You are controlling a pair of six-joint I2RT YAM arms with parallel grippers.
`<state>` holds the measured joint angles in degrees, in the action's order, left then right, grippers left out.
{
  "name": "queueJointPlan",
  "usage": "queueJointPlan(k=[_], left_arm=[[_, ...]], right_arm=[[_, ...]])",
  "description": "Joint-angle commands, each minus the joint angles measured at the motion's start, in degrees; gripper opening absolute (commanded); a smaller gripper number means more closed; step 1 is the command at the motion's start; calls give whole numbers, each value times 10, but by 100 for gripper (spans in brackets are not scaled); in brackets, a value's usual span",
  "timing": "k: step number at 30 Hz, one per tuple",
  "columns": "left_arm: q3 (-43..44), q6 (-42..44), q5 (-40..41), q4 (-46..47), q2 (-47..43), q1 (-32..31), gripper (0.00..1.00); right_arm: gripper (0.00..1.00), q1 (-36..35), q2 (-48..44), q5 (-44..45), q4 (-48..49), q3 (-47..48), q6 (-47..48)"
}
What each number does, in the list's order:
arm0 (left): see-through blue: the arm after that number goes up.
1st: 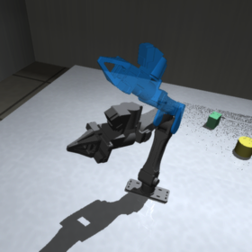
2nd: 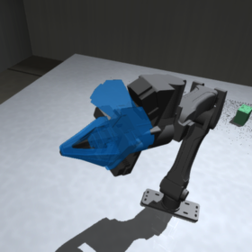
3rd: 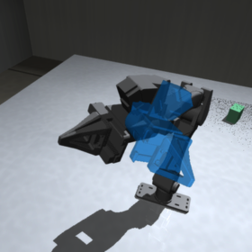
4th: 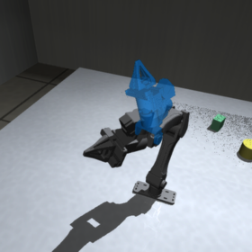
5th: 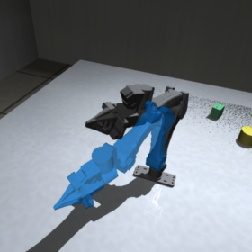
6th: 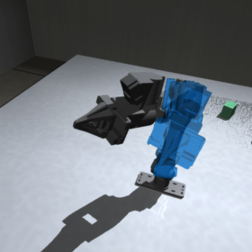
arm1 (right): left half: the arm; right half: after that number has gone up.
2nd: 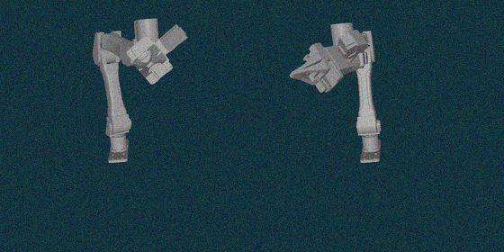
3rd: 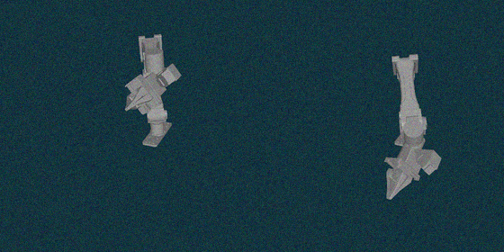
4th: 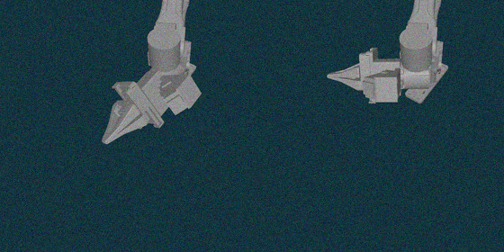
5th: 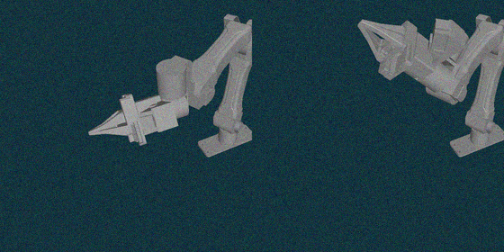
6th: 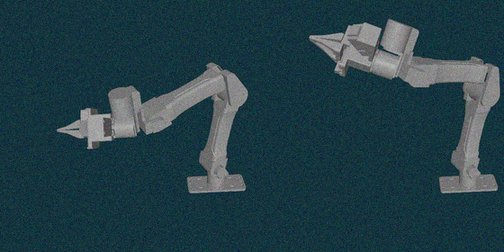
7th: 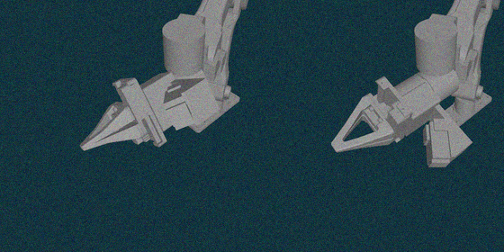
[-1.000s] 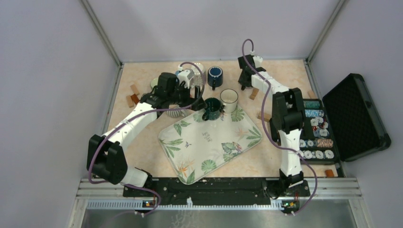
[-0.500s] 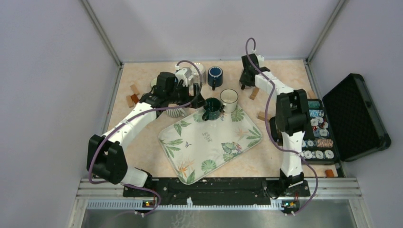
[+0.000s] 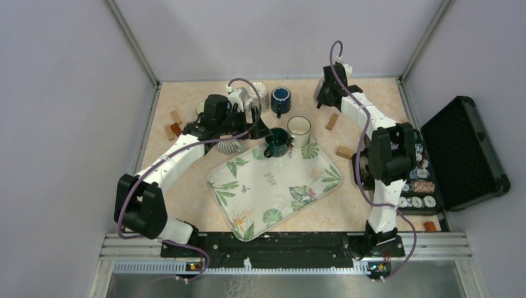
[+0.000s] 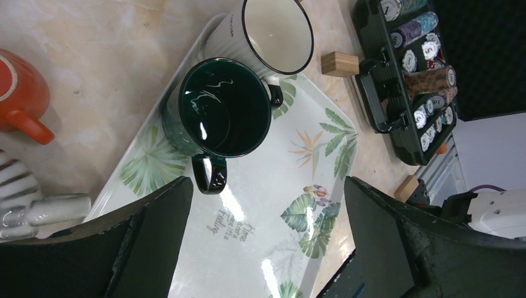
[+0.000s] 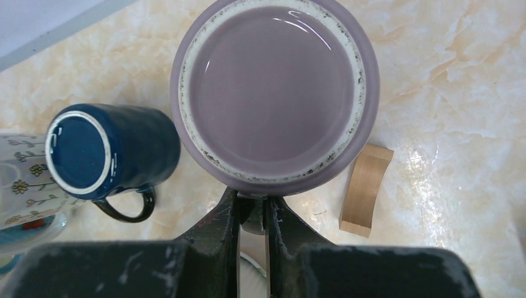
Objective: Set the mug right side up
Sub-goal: Turn over the cup at the center of the board.
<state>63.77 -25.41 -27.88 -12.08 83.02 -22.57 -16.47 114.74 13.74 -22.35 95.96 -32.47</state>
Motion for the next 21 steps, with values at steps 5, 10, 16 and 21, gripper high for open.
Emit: queueJointPlan(k=[5,10,16,21], left_arm=[[-7,-38,-28,56,-7,8,98],[-8,-59,-43,73,-7,15,98],[-11,-95,-65,108,-11,25,98],[-24,-145,-93,161,-14,42,98]], right_arm=[[0,5,-98,-25,66,-5,4],[0,5,-133,-54,71,-19,-4],[0,4,-177,-93,81,-42,-21],[0,-6,-211,-119,97,-66,-35]])
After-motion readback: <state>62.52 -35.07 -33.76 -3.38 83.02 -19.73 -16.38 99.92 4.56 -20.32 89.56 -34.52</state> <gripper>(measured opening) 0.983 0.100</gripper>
